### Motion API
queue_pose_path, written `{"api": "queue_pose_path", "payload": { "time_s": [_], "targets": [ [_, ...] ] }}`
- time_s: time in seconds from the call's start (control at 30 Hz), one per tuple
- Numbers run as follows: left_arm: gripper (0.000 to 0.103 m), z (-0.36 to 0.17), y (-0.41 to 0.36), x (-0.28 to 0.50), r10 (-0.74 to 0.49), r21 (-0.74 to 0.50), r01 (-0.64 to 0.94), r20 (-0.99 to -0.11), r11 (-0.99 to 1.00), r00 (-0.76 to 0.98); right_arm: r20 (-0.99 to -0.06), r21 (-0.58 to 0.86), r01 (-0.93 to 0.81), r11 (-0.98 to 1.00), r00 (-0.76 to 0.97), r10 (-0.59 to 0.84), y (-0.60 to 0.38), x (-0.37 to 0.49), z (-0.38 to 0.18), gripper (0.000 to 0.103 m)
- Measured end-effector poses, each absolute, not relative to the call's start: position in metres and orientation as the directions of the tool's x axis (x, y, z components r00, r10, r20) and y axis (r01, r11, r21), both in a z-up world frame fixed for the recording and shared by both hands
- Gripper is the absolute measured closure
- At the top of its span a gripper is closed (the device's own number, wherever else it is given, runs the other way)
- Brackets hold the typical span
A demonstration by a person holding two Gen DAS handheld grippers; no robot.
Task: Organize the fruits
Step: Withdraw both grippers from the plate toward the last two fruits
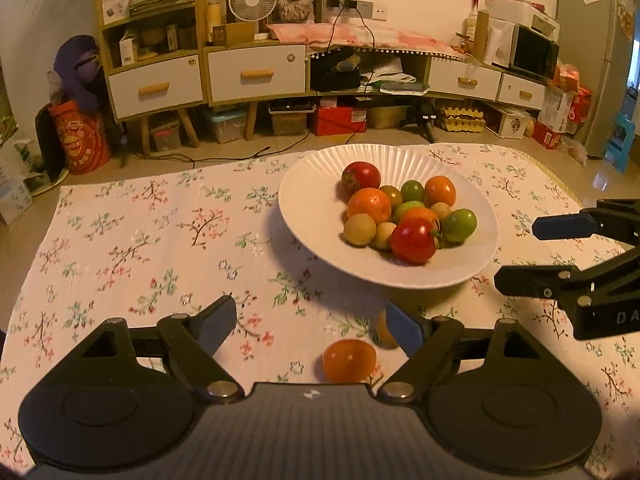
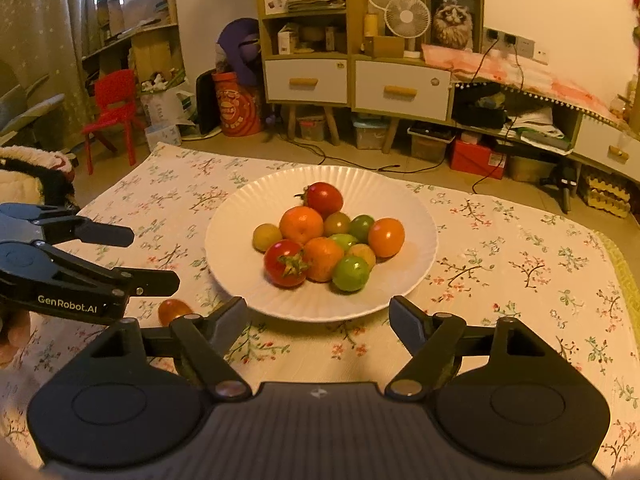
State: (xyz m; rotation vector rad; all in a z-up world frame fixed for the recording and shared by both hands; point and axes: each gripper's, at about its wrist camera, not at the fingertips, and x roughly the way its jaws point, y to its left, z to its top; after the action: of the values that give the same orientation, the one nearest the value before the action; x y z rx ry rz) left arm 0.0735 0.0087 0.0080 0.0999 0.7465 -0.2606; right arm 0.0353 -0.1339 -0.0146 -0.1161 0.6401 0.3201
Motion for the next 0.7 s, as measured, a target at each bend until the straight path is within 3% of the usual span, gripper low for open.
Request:
{"api": "queue_pose_path", "payload": {
  "time_s": [0.07,0.2,0.7],
  "targets": [
    [0.019,0.007,0.010,0.070,-0.206,-0.014,0.271,-0.687,0.962,0.697,-0.606,-0.010,-0.341,0.940,0.750,0.266,-0.131,0.031,-0.016,0.024],
    [0.006,0.005,0.012,0.060,-0.218,-0.024,0.275,-0.679,0.961,0.701,-0.612,-0.020,-0.363,0.932,0.742,0.276,-0.125,0.023,-0.018,0.020],
    [0.001,-0.018,0.025,0.034,-0.225,-0.057,0.269,-0.722,0.962,0.654,-0.643,-0.019,-0.394,0.919,0.708,0.290,-0.107,0.008,-0.035,0.010]
  ]
}}
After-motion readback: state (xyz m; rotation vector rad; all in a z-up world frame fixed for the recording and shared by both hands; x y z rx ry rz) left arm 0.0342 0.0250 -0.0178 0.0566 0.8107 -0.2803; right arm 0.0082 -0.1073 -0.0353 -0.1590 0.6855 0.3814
